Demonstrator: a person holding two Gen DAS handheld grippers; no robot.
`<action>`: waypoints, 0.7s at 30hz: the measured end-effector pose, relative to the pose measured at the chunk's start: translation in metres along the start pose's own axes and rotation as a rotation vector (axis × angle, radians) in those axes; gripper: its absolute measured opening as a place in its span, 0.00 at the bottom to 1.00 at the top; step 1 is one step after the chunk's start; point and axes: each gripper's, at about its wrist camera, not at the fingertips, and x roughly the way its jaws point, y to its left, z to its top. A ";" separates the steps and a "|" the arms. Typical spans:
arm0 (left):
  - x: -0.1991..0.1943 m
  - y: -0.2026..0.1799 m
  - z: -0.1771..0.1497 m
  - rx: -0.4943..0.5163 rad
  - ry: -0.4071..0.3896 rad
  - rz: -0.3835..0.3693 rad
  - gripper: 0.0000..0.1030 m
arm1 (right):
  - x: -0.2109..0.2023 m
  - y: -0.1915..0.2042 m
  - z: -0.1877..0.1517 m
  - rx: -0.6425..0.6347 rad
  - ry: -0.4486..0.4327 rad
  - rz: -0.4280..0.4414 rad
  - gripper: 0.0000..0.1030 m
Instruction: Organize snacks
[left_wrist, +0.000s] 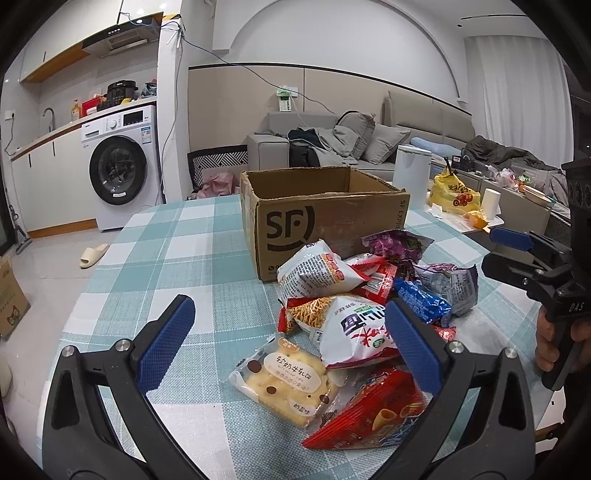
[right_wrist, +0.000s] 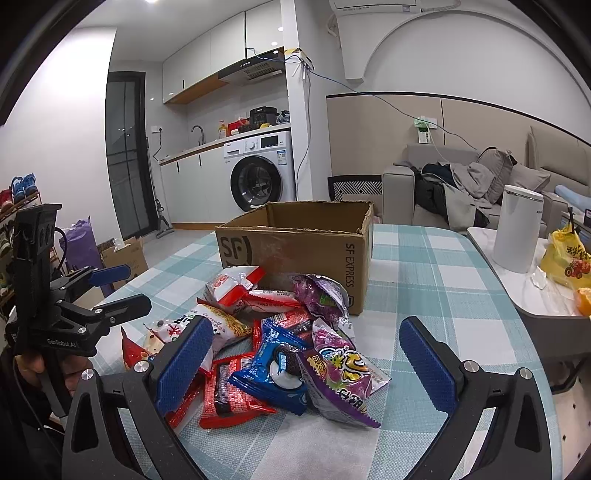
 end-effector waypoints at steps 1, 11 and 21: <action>0.000 0.000 0.000 0.000 0.000 -0.001 1.00 | 0.000 0.000 0.000 0.000 0.001 0.001 1.00; -0.002 -0.002 0.001 0.014 -0.006 -0.008 1.00 | 0.002 -0.002 -0.001 0.001 0.002 -0.001 1.00; -0.001 -0.001 0.001 0.008 0.002 0.002 1.00 | 0.006 0.000 -0.003 -0.001 0.015 0.000 1.00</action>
